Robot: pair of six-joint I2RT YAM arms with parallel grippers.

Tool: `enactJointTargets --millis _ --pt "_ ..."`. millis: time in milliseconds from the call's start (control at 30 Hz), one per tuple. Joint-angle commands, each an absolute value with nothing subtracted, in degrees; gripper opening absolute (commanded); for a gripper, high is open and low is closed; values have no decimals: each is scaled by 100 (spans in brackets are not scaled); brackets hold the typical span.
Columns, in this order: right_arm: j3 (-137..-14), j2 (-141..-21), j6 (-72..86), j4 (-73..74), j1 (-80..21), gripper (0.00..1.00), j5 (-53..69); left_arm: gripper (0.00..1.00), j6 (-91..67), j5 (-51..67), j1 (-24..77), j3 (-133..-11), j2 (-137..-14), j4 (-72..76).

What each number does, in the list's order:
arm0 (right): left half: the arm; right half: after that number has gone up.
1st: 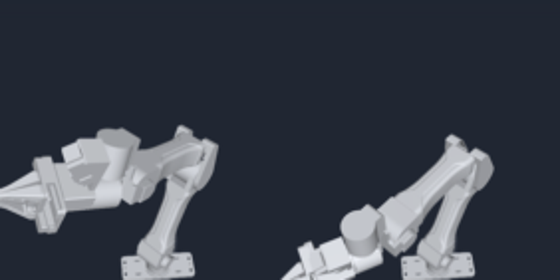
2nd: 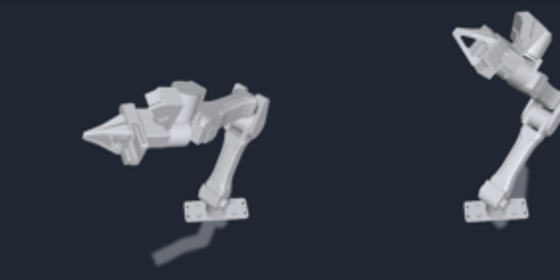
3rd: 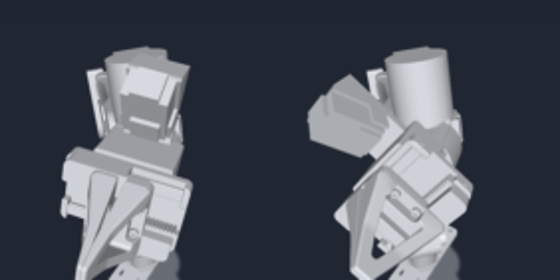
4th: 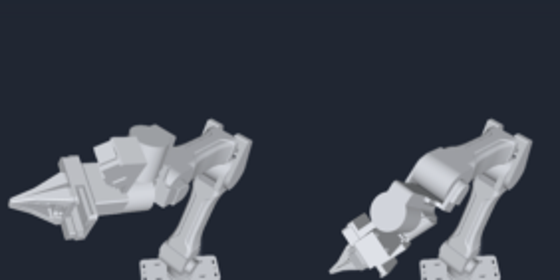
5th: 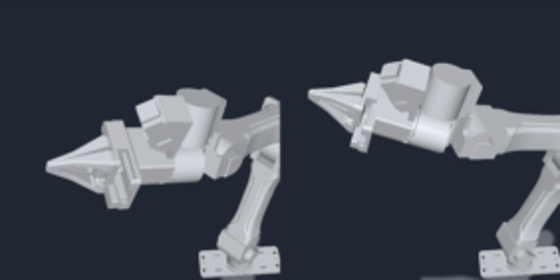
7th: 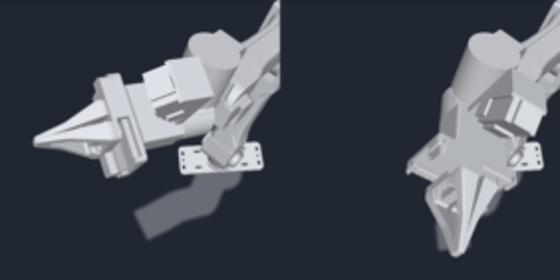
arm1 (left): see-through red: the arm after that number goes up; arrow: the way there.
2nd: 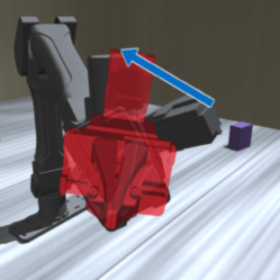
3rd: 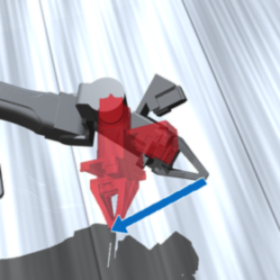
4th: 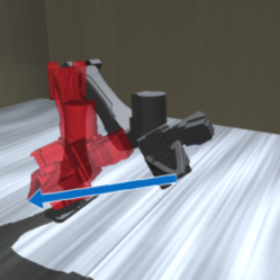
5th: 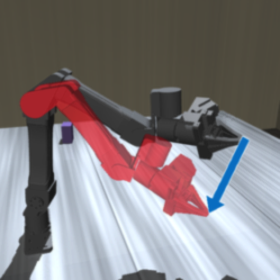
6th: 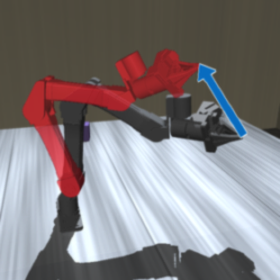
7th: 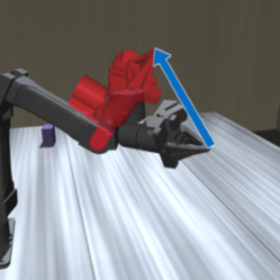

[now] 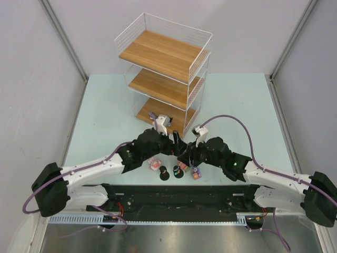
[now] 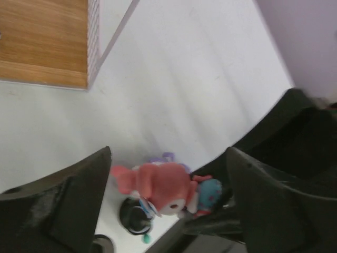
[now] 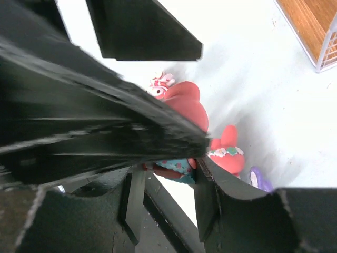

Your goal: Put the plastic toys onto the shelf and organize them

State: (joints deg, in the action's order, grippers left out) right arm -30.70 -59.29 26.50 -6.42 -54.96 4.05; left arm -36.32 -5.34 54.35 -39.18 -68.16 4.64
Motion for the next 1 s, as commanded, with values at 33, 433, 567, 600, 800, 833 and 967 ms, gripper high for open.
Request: enactJointTargets --millis 33,433,567,600,800,833,967 --pt "-3111 -5336 2540 -756 -5511 0 62 100 -4121 -667 5458 -3657 -5821 1020" --pt "-3059 -4395 1793 -756 -6240 0 -1186 100 -5809 -862 5370 -3217 -4922 1045" --pt "-3059 -4412 1565 -905 -6582 0 -1581 100 -6318 -502 5370 -3094 -4913 1599" --pt "-3059 -4395 1504 -966 -6748 0 -1800 100 -6406 -449 5370 -3094 -4939 1634" --pt "-3059 -4307 1073 -1090 -7154 0 -2320 100 -6846 -238 5370 -2962 -4975 1872" --pt "-3059 -4298 1037 -1099 -7215 0 -2355 99 -6881 -220 5370 -2936 -4983 1889" --pt "-3059 -4254 801 -1142 -7347 0 -2505 100 -7066 -114 5379 -2857 -5018 2021"
